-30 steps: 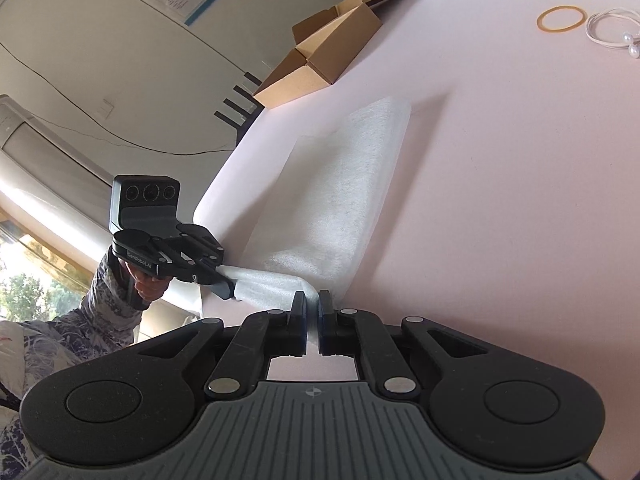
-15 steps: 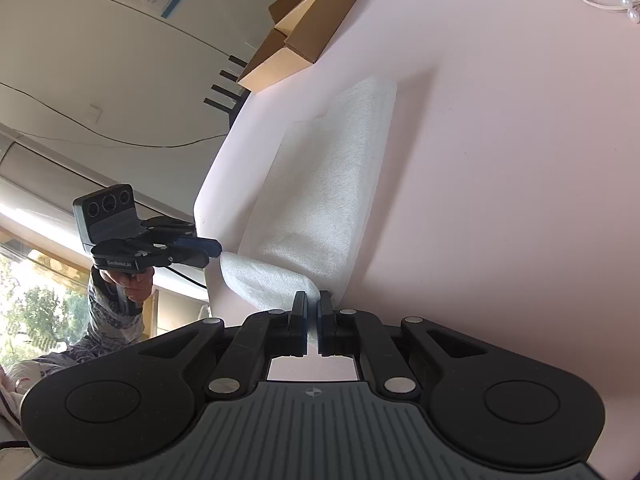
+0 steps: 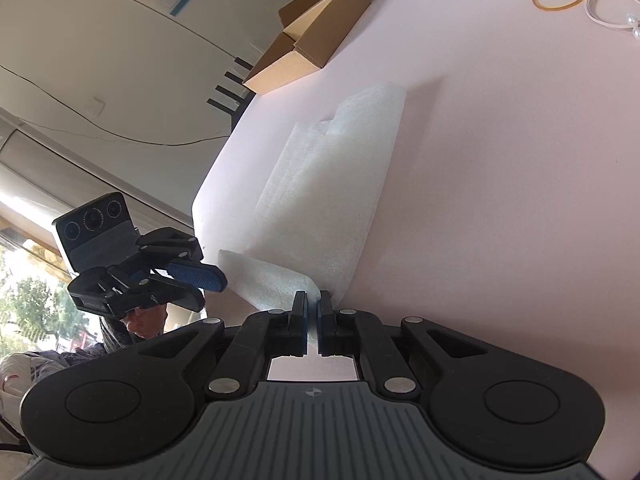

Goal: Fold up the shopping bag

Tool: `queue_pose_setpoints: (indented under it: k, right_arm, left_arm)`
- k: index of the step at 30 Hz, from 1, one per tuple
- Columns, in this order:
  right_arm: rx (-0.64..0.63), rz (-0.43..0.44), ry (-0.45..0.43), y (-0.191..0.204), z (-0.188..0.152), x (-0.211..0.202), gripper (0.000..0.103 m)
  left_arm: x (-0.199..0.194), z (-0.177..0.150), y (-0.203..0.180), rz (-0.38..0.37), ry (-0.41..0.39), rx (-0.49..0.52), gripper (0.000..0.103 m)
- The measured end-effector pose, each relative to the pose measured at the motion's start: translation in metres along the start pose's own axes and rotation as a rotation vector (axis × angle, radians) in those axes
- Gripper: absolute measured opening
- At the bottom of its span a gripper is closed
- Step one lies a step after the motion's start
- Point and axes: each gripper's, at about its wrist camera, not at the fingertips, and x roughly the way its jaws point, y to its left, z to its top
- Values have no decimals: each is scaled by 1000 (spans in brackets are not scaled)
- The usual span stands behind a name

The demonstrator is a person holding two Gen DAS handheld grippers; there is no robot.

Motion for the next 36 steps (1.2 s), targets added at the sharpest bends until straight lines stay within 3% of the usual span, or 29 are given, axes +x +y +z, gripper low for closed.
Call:
queue_pose_setpoints:
  k: [5,8,16,20,22,25,28,30,34,36]
  right_arm:
    - [-11,8,-4,1,1,2,2]
    - [-17,12,-10,1,0,3,2]
    - [-54,-5,-65,11,-1,11,3]
    - [-87,-152,-216,22,-11,-13,20]
    - [-44,-244,-345,26,-17,-35,25]
    - [-42,-251,-488,36,-33,-58,25]
    - [-105,-213,-555,60,-49,-59,19]
    - [-155,-224,-558,76,-54,-48,7]
    - [-201,-192,-481,89,-49,-7,7]
    - [-200,-251,-408,88,-43,21,7]
  left_arm:
    - [5,-8,20,88,20,-50,10]
    - [1,-13,32,68,17,-106,6]
    - [-3,-17,42,42,18,-138,2]
    - [-2,-17,48,24,20,-162,2]
    - [-2,-17,50,16,22,-171,2]
    - [-2,-18,52,7,22,-172,2]
    - [-2,-18,56,-10,25,-195,2]
    - [-2,-17,57,-15,32,-199,2]
    - [-1,-14,55,-10,50,-179,2]
    - [-1,-14,54,-5,52,-175,2]
